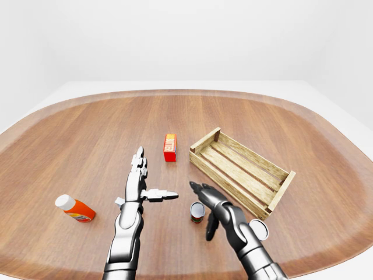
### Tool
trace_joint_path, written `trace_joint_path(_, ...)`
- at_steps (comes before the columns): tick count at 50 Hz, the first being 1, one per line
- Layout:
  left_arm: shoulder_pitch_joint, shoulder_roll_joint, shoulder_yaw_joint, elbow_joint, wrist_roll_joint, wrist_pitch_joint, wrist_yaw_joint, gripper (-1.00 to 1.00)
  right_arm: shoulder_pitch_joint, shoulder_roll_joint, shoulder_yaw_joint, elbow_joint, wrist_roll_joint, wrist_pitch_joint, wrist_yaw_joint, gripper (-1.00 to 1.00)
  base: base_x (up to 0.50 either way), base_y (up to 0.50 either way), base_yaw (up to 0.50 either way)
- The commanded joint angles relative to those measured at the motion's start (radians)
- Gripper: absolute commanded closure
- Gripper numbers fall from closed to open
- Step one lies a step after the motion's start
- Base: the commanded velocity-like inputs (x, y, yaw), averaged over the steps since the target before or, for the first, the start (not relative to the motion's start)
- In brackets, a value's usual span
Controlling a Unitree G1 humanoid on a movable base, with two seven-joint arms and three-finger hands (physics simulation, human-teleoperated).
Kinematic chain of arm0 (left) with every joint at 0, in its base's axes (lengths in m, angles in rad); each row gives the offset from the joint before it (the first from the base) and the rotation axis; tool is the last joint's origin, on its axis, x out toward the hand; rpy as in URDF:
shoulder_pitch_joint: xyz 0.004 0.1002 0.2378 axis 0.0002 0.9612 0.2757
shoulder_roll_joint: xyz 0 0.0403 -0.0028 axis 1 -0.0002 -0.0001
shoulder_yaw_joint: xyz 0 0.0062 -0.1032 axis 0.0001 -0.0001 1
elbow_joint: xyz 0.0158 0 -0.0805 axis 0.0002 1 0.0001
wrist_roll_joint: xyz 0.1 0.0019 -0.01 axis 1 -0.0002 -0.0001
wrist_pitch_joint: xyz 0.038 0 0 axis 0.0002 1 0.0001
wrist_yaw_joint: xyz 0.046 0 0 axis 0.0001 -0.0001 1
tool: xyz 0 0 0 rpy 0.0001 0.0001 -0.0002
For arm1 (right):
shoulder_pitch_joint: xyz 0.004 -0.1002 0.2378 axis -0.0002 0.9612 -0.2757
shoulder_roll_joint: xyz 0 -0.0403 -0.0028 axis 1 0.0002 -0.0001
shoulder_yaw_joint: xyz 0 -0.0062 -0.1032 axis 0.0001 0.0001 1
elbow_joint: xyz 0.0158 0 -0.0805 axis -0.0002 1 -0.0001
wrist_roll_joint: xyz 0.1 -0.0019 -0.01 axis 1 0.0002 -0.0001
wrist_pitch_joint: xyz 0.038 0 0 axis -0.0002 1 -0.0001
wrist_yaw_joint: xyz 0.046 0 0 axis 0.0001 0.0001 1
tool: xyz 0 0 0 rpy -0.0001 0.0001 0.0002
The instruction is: Pick up the tomato sauce, and put it in the wooden tray.
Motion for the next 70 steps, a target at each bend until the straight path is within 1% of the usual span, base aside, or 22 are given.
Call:
trace_joint_path(1,-0.003,0.001,0.001,0.004,-0.001,-0.001,-0.001,-1.0,-0.002,-0.002,-0.001,0.003,-0.008,0.0,0.004,-1.0,0.0,0.0,0.0)
trace_joint_path(13,-0.009,0.003,0.004,0.016,-0.003,-0.006,-0.002,-1.0,-0.005,-0.005,-0.002,0.007,-0.019,0.0,0.012,-1.0,0.0,0.0,0.0)
trace_joint_path(22,-0.008,0.003,0.004,0.016,-0.003,-0.007,-0.003,-1.0,-0.006,-0.006,-0.002,0.007,-0.028,0.0,0.038,-1.0,0.0,0.0,0.0)
trace_joint_path(47,-0.003,0.001,0.002,0.007,-0.001,-0.003,-0.003,-1.0,-0.004,-0.002,-0.005,0.006,-0.017,0.0,0.067,-1.0,0.0,0.0,0.0)
trace_joint_path(55,0.0,0.001,0.001,0.002,-0.001,-0.001,-0.004,-1.0,0.0,0.003,-0.005,0.002,0.02,0.0,0.102,-1.0,0.0,0.0,0.0)
trace_joint_path(59,0.002,0.0,0.0,-0.002,-0.001,0.001,-0.004,-1.0,0.002,0.006,-0.006,0.002,0.05,0.0,0.136,-1.0,0.0,0.0,0.0)
trace_joint_path(70,0.003,0.0,0.0,-0.004,-0.001,0.002,-0.005,-1.0,0.004,0.003,0.01,-0.012,0.026,0.0,0.187,-1.0,0.0,0.0,0.0)
